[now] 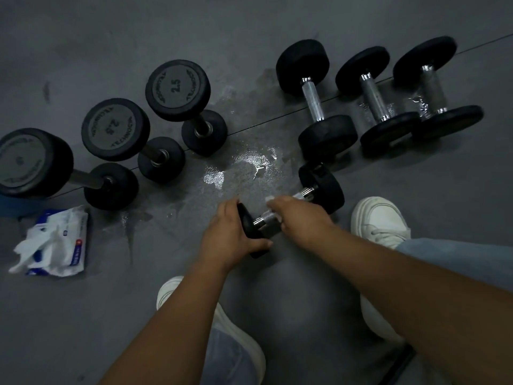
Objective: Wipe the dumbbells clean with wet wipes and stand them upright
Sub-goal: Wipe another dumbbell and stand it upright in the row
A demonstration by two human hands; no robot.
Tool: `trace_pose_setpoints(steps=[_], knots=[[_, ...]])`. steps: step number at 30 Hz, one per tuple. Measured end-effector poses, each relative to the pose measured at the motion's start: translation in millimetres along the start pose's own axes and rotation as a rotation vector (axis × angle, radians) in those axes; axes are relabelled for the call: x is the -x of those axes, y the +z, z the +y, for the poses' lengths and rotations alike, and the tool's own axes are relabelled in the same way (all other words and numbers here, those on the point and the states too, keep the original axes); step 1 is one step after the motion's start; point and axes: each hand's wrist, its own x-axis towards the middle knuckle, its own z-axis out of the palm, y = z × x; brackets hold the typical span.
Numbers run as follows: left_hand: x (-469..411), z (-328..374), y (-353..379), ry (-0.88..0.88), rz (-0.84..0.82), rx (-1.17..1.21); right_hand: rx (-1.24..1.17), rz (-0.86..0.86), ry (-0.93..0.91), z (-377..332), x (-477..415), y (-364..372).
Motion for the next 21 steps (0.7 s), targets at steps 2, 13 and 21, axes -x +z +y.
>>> trace_pose_setpoints(steps=[2,13,21], knots=[[-2,-2,-3,-0.005,-0.010,0.046,0.216,-0.034,0.083,-7,-15,-11],[2,0,-6,0.014,-0.199,0.035,0.567,-0.440,0.064,-27,-31,-42],[-9,4,-2,0.087,-0.105,-0.046,0.019,0.048,0.076,-16,-4,9]])
